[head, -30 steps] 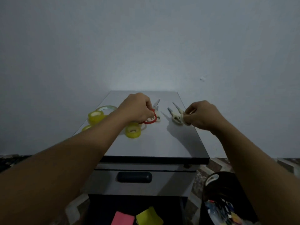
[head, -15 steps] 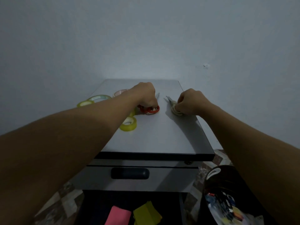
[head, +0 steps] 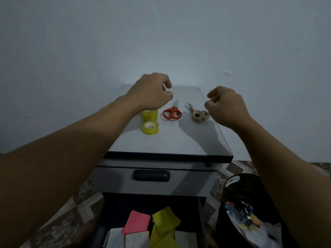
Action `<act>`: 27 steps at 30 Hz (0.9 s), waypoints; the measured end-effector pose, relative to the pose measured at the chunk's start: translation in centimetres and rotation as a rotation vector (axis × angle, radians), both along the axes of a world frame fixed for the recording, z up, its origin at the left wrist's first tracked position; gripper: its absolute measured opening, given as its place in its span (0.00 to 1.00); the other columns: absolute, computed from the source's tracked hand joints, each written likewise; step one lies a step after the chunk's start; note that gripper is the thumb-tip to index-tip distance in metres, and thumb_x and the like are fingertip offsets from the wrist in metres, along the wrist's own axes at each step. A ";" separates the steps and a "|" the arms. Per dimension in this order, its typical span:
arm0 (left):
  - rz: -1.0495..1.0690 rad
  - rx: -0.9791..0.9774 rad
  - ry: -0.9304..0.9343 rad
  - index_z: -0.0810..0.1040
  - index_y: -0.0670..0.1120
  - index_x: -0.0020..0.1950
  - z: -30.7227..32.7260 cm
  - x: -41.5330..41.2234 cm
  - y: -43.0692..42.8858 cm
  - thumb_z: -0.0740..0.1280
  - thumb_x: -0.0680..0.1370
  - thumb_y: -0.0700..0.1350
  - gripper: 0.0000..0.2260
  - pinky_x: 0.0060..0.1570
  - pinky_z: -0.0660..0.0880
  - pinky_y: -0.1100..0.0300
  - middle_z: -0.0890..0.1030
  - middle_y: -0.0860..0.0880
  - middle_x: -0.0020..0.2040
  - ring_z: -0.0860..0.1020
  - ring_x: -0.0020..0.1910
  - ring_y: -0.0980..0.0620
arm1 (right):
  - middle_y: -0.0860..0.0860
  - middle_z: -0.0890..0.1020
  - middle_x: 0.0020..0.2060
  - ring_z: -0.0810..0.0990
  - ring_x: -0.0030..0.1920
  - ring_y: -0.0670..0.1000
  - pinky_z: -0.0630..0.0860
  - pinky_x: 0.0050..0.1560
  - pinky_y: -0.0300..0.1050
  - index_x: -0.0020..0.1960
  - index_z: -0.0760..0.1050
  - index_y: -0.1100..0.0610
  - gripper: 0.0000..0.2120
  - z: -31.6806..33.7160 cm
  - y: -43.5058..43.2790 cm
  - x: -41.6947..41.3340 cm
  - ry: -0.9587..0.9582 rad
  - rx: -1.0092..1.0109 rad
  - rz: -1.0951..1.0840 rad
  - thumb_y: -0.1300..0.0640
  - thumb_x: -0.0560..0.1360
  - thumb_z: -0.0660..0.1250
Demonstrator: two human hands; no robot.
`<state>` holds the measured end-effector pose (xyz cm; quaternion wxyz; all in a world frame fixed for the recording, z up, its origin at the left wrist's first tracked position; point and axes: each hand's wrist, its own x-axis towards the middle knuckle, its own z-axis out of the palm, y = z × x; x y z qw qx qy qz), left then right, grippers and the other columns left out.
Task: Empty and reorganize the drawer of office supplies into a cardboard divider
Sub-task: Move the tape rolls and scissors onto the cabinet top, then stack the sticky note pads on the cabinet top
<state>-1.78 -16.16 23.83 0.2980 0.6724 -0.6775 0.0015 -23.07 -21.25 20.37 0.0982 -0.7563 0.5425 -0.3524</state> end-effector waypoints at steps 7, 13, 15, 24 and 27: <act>0.002 -0.090 0.379 0.83 0.53 0.53 -3.8 2.2 11.3 0.71 0.74 0.49 0.08 0.47 0.78 0.61 0.82 0.56 0.43 0.80 0.43 0.56 | 0.47 0.81 0.45 0.78 0.44 0.48 0.69 0.41 0.40 0.55 0.78 0.53 0.10 -2.9 9.0 0.0 -0.164 0.008 0.039 0.56 0.75 0.65; 0.045 0.060 0.568 0.81 0.51 0.52 -13.4 3.8 17.8 0.71 0.77 0.44 0.05 0.40 0.73 0.60 0.79 0.52 0.39 0.74 0.32 0.59 | 0.44 0.80 0.42 0.78 0.41 0.45 0.71 0.40 0.38 0.55 0.78 0.53 0.09 -10.5 15.3 0.9 -0.151 0.189 0.109 0.58 0.75 0.67; 0.092 0.146 0.583 0.80 0.52 0.53 -16.5 3.6 19.0 0.70 0.78 0.42 0.06 0.41 0.74 0.61 0.81 0.52 0.42 0.78 0.36 0.58 | 0.47 0.82 0.45 0.80 0.46 0.49 0.74 0.47 0.41 0.57 0.78 0.55 0.12 -13.6 16.7 1.3 -0.110 0.291 0.128 0.58 0.74 0.67; 0.079 0.624 0.530 0.74 0.51 0.71 -29.4 3.5 20.9 0.72 0.77 0.46 0.23 0.48 0.73 0.66 0.78 0.48 0.63 0.79 0.54 0.53 | 0.56 0.79 0.61 0.77 0.62 0.57 0.72 0.58 0.42 0.66 0.75 0.57 0.23 -26.3 20.4 1.6 0.118 0.693 0.186 0.55 0.71 0.70; 0.090 0.718 0.469 0.70 0.48 0.74 -32.4 3.6 21.8 0.72 0.76 0.44 0.27 0.56 0.71 0.63 0.74 0.47 0.69 0.75 0.61 0.52 | 0.59 0.76 0.62 0.73 0.65 0.61 0.70 0.61 0.46 0.69 0.71 0.55 0.29 -29.0 21.1 1.6 0.248 0.736 0.161 0.50 0.69 0.68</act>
